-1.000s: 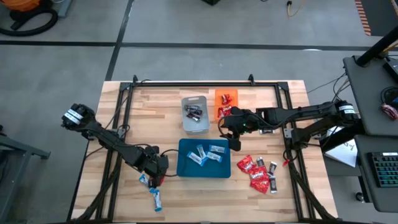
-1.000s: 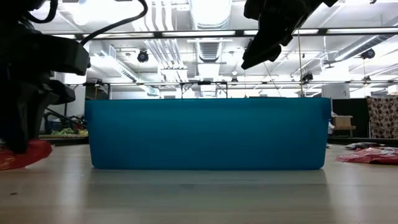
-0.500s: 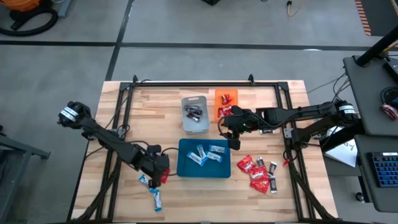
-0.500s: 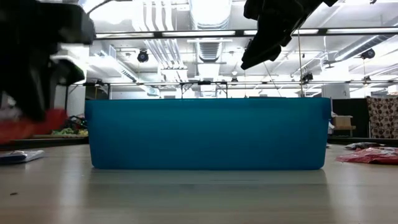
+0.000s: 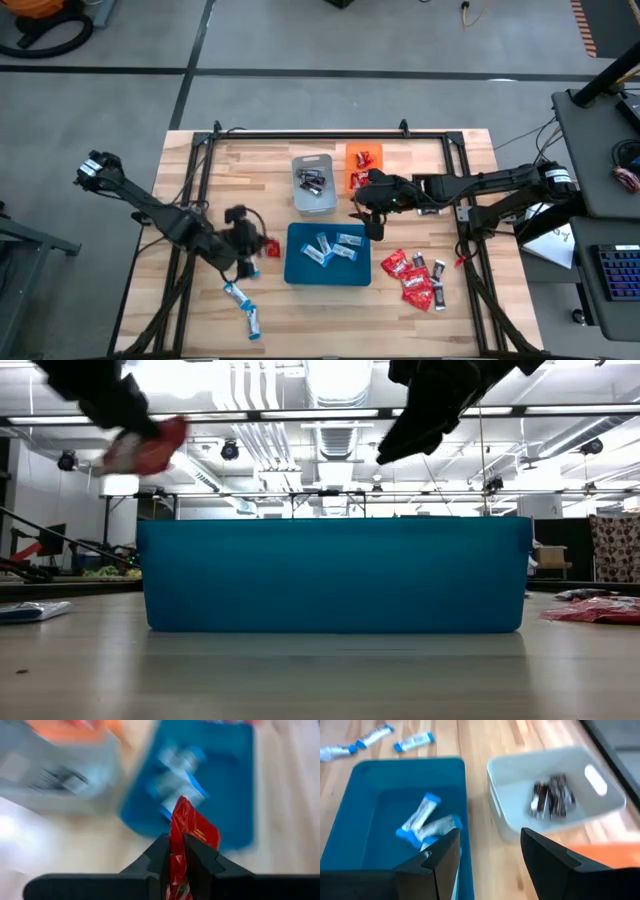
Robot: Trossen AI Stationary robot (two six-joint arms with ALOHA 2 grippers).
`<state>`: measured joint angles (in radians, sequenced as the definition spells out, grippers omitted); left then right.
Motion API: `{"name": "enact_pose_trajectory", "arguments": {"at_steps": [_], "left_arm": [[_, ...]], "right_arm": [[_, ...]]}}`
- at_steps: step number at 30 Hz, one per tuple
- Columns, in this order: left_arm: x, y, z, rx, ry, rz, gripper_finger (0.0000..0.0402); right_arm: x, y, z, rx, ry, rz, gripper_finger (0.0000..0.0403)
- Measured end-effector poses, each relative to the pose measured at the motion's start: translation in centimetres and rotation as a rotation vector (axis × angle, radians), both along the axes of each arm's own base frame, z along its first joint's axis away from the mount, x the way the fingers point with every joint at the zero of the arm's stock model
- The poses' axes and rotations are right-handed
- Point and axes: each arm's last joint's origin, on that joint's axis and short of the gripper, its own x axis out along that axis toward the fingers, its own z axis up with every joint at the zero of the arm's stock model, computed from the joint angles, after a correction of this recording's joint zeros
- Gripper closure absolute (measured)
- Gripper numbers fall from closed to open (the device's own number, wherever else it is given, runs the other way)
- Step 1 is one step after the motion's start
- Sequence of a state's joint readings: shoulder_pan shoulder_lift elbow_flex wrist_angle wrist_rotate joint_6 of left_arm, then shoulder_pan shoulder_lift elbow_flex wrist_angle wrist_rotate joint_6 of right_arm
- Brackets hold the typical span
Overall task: Sort candy
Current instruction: Put the red chocolate into the orange bin
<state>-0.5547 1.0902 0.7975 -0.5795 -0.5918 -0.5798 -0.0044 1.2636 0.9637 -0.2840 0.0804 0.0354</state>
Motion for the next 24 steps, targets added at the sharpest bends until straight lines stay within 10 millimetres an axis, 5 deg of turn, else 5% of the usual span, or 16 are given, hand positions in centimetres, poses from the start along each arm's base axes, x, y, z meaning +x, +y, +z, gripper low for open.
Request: {"name": "enact_pose_trajectory", "arguments": {"at_steps": [9,17,24], "left_arm": [[1.0,1.0,2.0,0.337,-0.225,0.175,0.0366],[5.7,2.3,1.8,0.470,-0.260,0.139,0.0366],[9.7,4.2,0.6,0.538,-0.283,0.090,0.0366]], "right_arm": [[0.5,0.0,-1.5,-0.089,-0.343,0.049,0.0204],[1.0,0.0,-2.3,-0.109,-0.577,0.053,0.0204],[2.7,0.0,-3.8,-0.115,-0.549,0.059,0.0204]]}}
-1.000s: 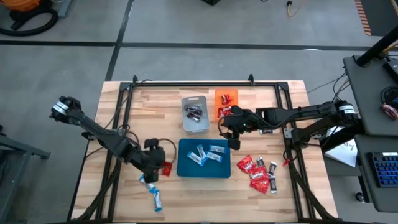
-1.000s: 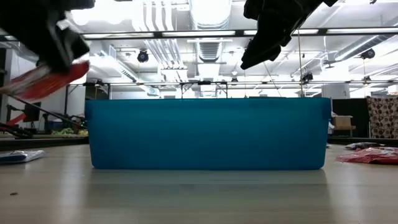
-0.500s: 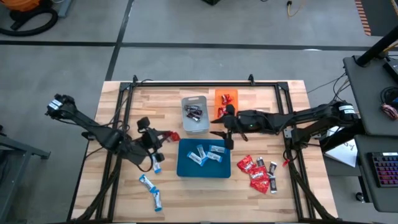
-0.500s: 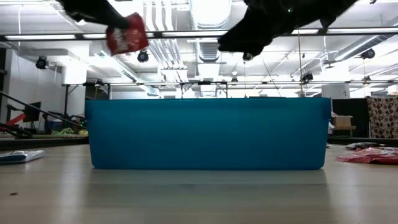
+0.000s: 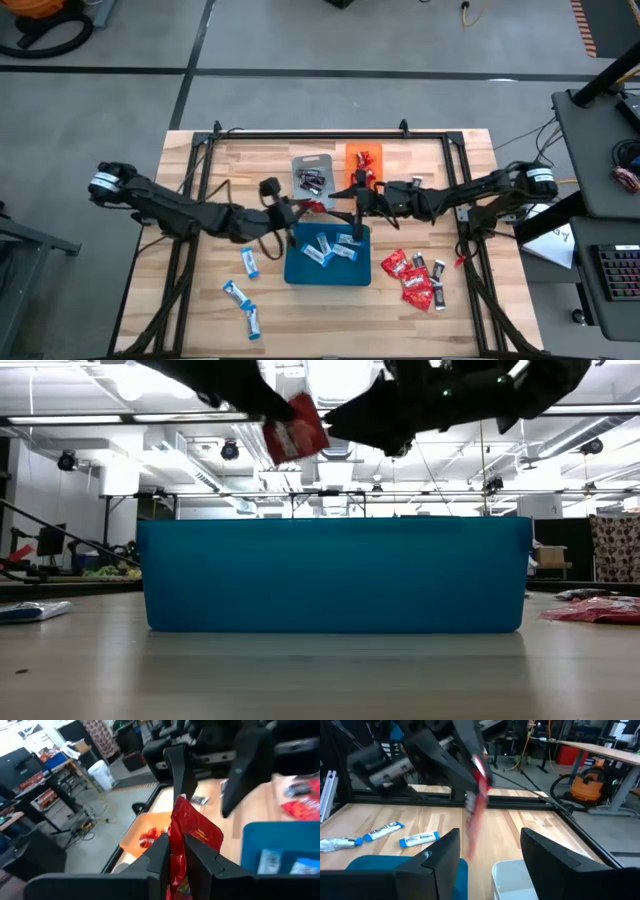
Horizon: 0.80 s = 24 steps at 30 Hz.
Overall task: Sort candy
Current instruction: Put the red chocolate into the orange bin
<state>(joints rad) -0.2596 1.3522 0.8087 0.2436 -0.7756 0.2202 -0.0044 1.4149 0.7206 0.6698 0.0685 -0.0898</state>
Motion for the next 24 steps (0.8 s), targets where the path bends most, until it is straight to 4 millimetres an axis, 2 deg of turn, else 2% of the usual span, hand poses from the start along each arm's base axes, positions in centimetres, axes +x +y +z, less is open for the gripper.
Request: {"name": "enact_pose_trajectory", "arguments": {"at_steps": [4,9,12,19,24], "left_arm": [[1.7,0.7,-0.6,0.010,0.030,0.027,0.0366],[3.5,0.4,-1.0,0.040,0.069,0.017,0.0366],[4.2,0.3,-0.8,0.054,0.079,0.011,0.0366],[4.5,0.2,-0.5,0.036,0.067,0.001,0.0366],[4.2,0.3,-0.1,0.033,0.060,0.002,0.0353]], "right_arm": [[0.9,0.0,-0.7,0.001,0.025,0.000,0.0204],[1.8,-0.1,-1.4,0.001,0.047,-0.012,0.0210],[2.2,-0.1,-1.7,0.004,0.059,-0.014,0.0242],[2.2,-0.1,-1.8,-0.009,0.084,-0.014,0.0375],[2.0,-0.1,-1.2,-0.004,0.099,-0.014,0.0375]]}}
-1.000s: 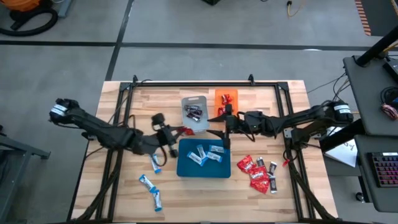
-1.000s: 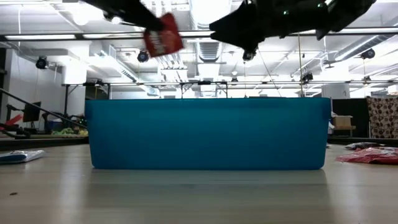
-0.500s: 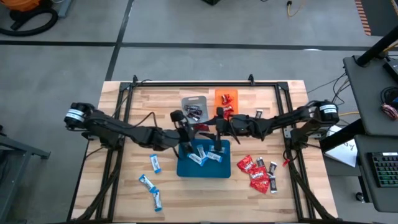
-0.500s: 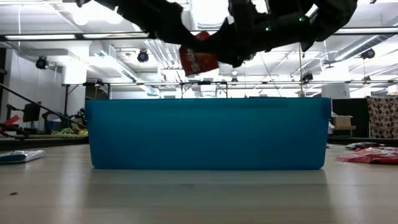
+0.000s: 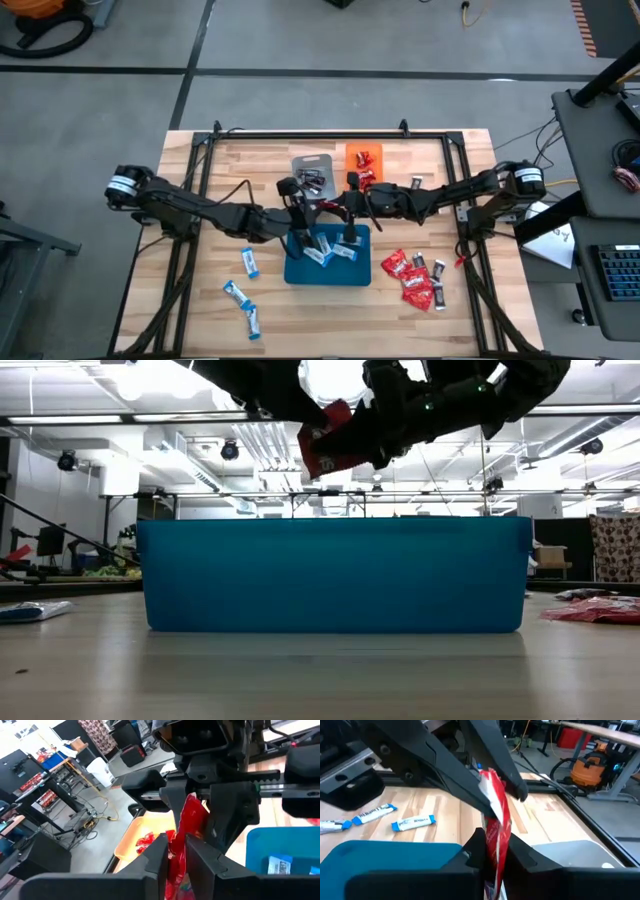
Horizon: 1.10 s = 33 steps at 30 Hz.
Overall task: Sort candy
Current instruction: Put the red chocolate into the orange bin
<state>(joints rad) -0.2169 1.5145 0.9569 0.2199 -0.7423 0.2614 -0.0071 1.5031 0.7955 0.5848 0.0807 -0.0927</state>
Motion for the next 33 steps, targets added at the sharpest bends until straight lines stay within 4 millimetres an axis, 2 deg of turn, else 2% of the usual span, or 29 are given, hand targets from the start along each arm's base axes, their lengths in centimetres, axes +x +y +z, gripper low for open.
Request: {"name": "enact_pose_trajectory", "arguments": {"at_steps": [5,9,17,22,27,33], "left_arm": [[-0.3,0.2,0.1,0.018,0.005,0.064,0.0327],[-0.5,0.5,0.0,0.022,0.003,0.143,0.0311],[-1.0,1.1,0.0,-0.083,-0.041,0.203,0.0297],[-2.1,1.2,-0.1,-0.116,0.049,0.174,0.0303],[-4.7,1.5,-0.2,-0.287,0.153,0.193,0.0322],[-8.7,1.8,0.1,-0.455,0.208,0.365,0.0325]], "right_arm": [[0.0,-0.6,1.0,0.002,0.093,-0.031,0.0375],[-0.1,-1.7,1.8,-0.033,0.246,-0.169,0.0375],[-1.2,-6.1,3.2,-0.092,0.505,-0.465,0.0376],[-2.7,-10.1,2.5,-0.017,0.572,-0.587,0.0376],[-4.7,-13.8,0.2,0.186,0.584,-0.681,0.0372],[-5.9,-15.3,-1.7,0.240,0.591,-0.727,0.0330]]}}
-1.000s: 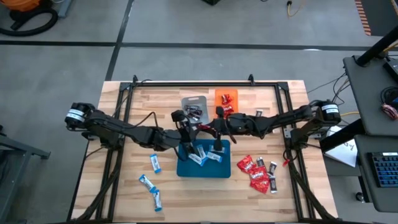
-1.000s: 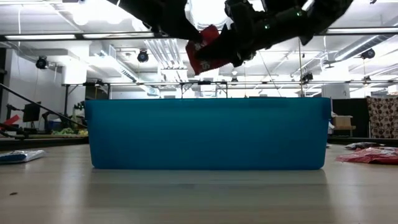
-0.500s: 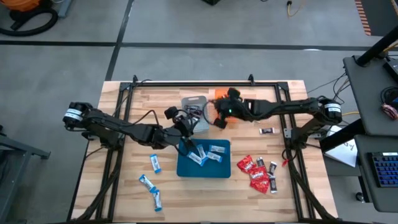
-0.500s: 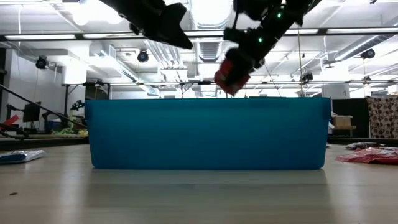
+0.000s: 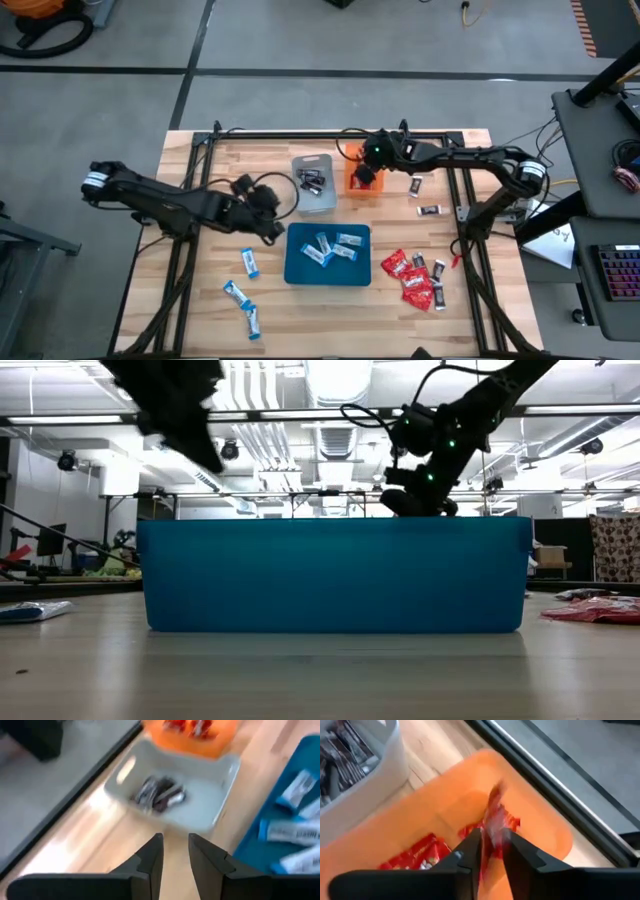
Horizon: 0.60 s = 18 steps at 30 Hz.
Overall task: Sort candy
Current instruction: Put the red chocolate into the orange bin, then put the white chocolate bar into the blue bin
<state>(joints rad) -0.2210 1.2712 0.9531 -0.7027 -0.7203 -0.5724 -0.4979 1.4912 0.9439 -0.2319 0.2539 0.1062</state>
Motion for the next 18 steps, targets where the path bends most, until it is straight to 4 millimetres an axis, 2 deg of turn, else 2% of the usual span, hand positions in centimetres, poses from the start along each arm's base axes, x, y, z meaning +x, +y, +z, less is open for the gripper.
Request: {"name": "enact_pose_trajectory", "arguments": {"at_steps": [6,11,18], "left_arm": [[-2.4,-0.3,-0.1,-0.177,0.122,0.000,0.0325],[-3.3,-0.9,-0.8,-0.430,0.239,-0.013,0.0325],[-3.3,-1.4,-2.9,-0.591,0.219,0.269,0.0325]], "right_arm": [[0.1,-0.1,0.0,-0.018,-0.017,0.008,0.0272],[0.3,-0.1,0.6,-0.025,-0.036,0.006,0.0236],[0.4,-0.1,1.1,-0.024,-0.056,-0.004,0.0218]]}}
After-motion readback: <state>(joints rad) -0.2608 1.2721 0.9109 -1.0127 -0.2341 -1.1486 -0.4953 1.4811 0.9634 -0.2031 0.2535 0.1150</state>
